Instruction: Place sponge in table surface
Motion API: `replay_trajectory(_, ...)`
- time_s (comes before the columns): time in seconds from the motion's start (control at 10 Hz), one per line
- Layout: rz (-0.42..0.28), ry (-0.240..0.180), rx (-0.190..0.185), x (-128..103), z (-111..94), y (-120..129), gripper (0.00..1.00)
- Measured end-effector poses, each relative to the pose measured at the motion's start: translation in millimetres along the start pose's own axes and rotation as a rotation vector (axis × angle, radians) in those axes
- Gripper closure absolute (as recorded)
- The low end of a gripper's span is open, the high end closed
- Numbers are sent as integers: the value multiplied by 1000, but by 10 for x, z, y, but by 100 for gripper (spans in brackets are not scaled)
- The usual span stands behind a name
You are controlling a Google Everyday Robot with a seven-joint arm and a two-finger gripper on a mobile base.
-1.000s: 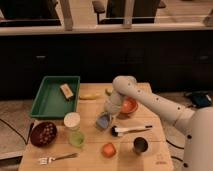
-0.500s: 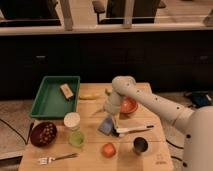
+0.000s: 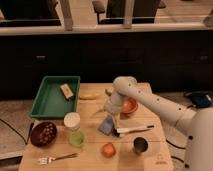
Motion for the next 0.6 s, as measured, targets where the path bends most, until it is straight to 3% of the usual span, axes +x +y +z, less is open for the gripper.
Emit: replay_trajectory(0.6, -16, -1, -3, 15, -73, 21, 20)
